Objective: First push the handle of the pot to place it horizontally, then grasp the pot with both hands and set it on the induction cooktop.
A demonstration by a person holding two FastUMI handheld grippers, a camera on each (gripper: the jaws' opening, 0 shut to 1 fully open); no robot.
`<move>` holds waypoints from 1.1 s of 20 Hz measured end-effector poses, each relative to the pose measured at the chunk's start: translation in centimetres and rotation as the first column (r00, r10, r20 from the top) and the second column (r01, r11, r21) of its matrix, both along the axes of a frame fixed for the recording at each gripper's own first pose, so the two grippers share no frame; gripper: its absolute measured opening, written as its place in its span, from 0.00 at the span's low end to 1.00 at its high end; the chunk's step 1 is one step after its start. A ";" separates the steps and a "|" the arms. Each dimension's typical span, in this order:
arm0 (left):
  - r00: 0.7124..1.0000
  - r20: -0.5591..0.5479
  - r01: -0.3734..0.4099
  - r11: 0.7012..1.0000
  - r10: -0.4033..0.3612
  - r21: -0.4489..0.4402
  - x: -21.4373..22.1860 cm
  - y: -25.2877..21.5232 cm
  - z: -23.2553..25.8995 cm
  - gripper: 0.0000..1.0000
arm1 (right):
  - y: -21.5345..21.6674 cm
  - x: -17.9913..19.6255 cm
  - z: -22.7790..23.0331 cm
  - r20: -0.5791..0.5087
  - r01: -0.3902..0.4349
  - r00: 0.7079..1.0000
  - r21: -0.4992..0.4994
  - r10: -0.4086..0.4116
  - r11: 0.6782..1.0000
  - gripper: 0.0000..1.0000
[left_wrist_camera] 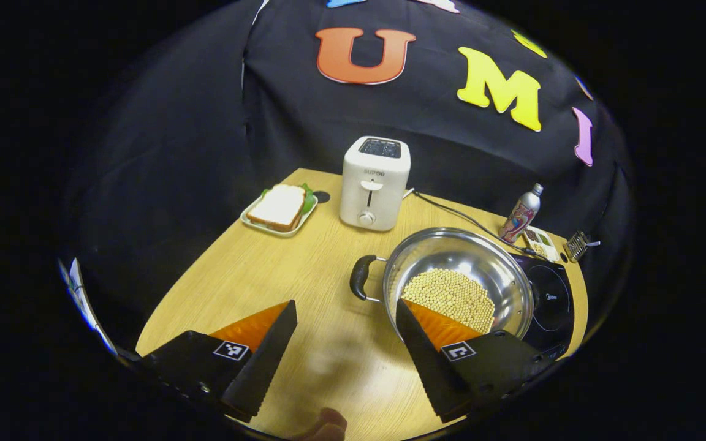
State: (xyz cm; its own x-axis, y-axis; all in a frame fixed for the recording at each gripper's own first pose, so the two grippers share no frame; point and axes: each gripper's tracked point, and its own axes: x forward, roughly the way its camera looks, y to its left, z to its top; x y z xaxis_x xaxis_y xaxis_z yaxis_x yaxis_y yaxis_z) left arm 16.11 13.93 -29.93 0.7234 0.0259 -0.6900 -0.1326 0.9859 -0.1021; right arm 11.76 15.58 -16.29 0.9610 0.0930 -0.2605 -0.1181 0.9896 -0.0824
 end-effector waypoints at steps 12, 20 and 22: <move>0.989 0.113 0.092 0.995 -0.095 0.030 5.7 -1.6 -2.9 0.96 | 9.8 6.4 -11.3 -0.245 -0.061 0.967 0.065 0.075 0.996 0.99; 0.988 0.054 0.141 0.988 -0.145 0.066 8.4 -1.8 -8.3 0.96 | 16.1 10.1 -18.6 -0.330 -0.099 0.938 0.045 0.108 0.994 0.97; 0.988 0.045 0.147 0.987 -0.150 0.060 8.8 -1.9 -9.1 0.96 | 16.6 10.5 -20.7 -0.370 -0.088 0.925 0.022 0.090 0.996 1.00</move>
State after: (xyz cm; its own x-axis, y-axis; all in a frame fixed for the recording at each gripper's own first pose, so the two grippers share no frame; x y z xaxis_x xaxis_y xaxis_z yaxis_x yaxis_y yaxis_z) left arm 24.89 12.02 -39.05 0.7550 -0.0462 -0.6541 0.0192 0.9986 -0.0484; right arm 22.30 32.15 -36.98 0.7839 0.1761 -0.5954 -0.2272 0.9738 -0.0112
